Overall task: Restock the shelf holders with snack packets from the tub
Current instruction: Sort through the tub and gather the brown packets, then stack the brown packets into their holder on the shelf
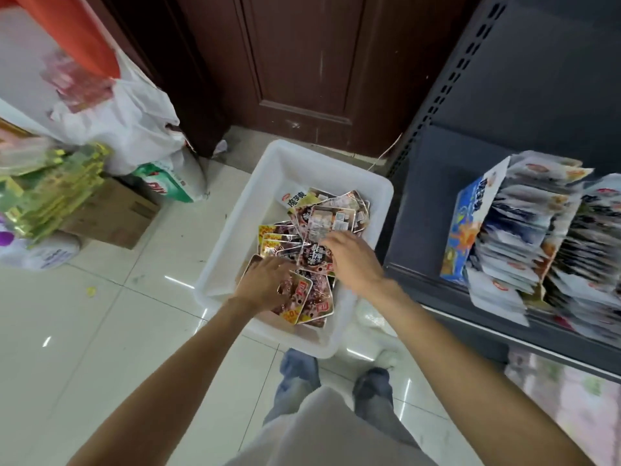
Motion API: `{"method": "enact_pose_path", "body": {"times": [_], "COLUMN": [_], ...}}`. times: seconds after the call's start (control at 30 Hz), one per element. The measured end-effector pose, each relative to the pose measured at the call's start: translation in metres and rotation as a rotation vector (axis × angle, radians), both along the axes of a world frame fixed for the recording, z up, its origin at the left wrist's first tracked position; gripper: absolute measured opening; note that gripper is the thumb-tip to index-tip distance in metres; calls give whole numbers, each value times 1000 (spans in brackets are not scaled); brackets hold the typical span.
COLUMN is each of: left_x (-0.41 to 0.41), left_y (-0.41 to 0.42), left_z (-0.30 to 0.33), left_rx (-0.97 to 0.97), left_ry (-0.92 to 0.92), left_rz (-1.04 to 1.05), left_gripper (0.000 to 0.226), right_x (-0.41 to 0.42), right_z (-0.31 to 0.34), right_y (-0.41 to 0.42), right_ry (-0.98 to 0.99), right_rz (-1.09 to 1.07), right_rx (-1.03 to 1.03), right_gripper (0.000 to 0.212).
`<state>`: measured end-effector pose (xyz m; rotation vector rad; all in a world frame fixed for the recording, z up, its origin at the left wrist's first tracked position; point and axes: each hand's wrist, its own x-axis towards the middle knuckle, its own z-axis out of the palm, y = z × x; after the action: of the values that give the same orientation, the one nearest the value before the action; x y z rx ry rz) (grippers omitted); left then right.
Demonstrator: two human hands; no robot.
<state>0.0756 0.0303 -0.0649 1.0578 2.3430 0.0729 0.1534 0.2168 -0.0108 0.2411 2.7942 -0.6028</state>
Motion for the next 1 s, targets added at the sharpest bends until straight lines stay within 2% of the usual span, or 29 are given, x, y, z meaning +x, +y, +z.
{"method": "enact_pose_path", "body": {"times": [0.1,0.23,0.3,0.4,0.57,0.67,0.73,0.87,1.0], "left_x": [-9,-16,-21,-33,-46,-51,-56,-61,-58], "left_y": [1,3,2,1,-10,-14,-13,-15,-21], "left_z": [-14,-27,-31,-30,-29,-24,-18,-1,14], "left_rx": [-72,-53,-47,-68,-179,-172,-125,24,158], "left_ry": [2,110,145,183,196,171,139,-3,-63], "left_rz": [-108,-173,-214,-307,-350,-353,-378,-312,-172], "left_gripper": [80,72,66,61,67,63,55,42,30], "right_x": [-31,-61,-68,-73,-65,-62,-62,-53,-53], "right_z": [-16,-29,-33,-35,-35,-36,-37,-45,-48], "right_y": [6,16,20,26,38,34,32,35,24], "right_ry": [-95,-316,-398,-361,-274,-300,-274,-224,-250], "right_rz": [150,566,703,784,589,496,515,494,347], "right_rx": [117,380,517,592,390,319,347,400,349], "right_gripper": [74,98,103,99,96,61,47,65,80]}}
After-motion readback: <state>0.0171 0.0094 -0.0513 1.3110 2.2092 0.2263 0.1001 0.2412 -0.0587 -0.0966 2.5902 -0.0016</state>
